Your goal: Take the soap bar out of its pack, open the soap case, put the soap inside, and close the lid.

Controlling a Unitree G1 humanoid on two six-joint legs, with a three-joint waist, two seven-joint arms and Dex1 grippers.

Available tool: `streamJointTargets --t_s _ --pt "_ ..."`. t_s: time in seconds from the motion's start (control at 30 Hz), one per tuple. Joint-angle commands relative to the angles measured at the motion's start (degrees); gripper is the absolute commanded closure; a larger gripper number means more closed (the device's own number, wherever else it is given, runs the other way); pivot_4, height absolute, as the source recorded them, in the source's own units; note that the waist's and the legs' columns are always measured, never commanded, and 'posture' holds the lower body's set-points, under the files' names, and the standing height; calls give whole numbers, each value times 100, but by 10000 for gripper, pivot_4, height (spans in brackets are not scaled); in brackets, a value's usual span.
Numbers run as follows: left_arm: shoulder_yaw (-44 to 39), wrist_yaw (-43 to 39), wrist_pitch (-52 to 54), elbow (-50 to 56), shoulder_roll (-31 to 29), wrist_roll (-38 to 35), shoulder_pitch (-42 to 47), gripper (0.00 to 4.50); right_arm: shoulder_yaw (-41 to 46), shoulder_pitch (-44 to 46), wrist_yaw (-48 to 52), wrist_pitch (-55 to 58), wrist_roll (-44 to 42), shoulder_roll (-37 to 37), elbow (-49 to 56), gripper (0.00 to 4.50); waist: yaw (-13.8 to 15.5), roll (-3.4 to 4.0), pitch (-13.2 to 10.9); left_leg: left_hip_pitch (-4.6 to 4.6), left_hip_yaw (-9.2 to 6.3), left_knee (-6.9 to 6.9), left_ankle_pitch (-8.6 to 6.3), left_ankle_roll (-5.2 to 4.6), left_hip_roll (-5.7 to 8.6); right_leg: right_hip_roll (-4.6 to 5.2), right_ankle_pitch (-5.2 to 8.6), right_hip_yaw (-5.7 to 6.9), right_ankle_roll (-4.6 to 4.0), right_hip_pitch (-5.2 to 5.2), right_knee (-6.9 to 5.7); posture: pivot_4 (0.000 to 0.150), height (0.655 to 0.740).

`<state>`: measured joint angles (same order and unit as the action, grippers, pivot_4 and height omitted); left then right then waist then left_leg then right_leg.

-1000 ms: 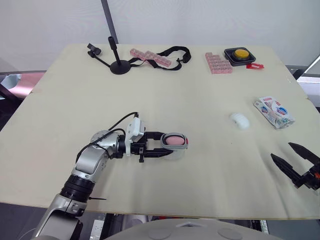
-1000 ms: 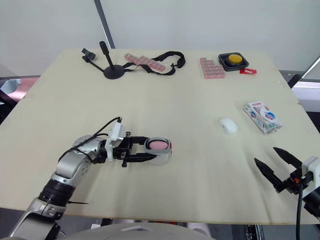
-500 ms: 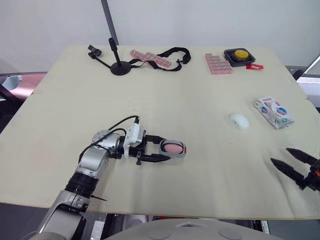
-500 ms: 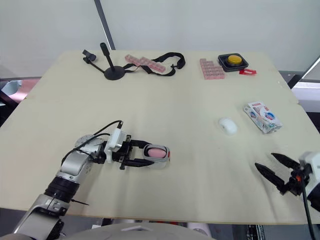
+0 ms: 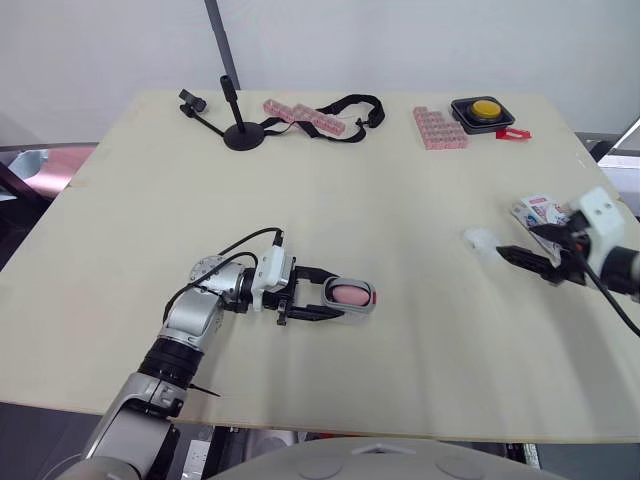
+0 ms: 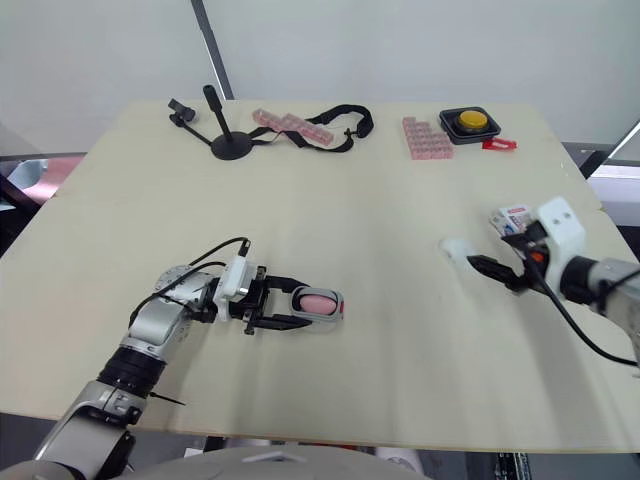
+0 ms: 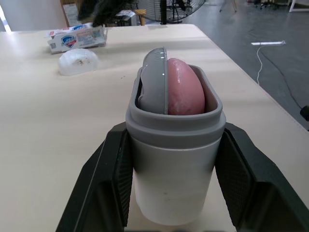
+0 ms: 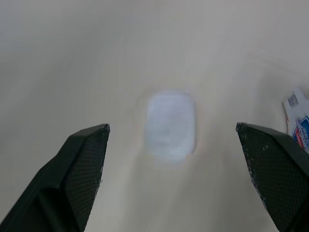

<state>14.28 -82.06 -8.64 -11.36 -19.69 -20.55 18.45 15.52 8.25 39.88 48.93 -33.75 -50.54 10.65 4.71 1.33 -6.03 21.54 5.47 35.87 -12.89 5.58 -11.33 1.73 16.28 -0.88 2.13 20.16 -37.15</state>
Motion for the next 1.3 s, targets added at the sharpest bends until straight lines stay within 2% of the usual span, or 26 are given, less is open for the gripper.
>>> streamJointTargets --t_s 0.03,0.27,0.7,0.8,0.97,1.17,1.3 --pt "-15 -13 -24 150 -29 -63 -24 26101 -295 384 -187 220 109 170 -157 359 17 0 0 0 0 1 0 0 0 -1 0 0 0 2 -2 1500 7400" --pt "22 58 -23 216 -10 -23 -64 26101 -1036 1010 -284 291 612 414 -867 359 62 0 0 10 1 1 -1 1 1 -1 0 0 0 9 -13 1500 7400" --pt "39 137 24 360 -52 -27 -140 26101 -1069 1026 -287 420 820 456 -833 359 76 0 0 9 3 1 -1 2 1 -1 0 -3 0 9 -13 1500 7400" --pt "52 165 13 341 -30 -1 -99 26101 -1076 1024 -313 353 882 495 -864 8527 76 0 0 9 3 1 -1 3 1 -1 0 -3 0 9 -12 1500 7400" --pt "54 200 4 322 -25 21 -57 26101 -1097 969 -373 281 995 586 -866 24711 74 0 0 9 3 1 -1 3 1 -1 0 -3 0 10 -11 1500 7400" --pt "50 177 -6 343 -68 22 -87 26101 -1098 931 -213 24 1081 538 -776 25424 73 0 0 9 4 1 -1 3 1 -1 0 -4 0 10 -10 1500 7400" --pt "45 182 -13 337 -71 22 -99 26101 -1170 1004 386 -507 1057 314 -392 25424 63 3 -2 9 5 1 -2 3 0 -1 0 -5 0 12 -10 1500 7400"
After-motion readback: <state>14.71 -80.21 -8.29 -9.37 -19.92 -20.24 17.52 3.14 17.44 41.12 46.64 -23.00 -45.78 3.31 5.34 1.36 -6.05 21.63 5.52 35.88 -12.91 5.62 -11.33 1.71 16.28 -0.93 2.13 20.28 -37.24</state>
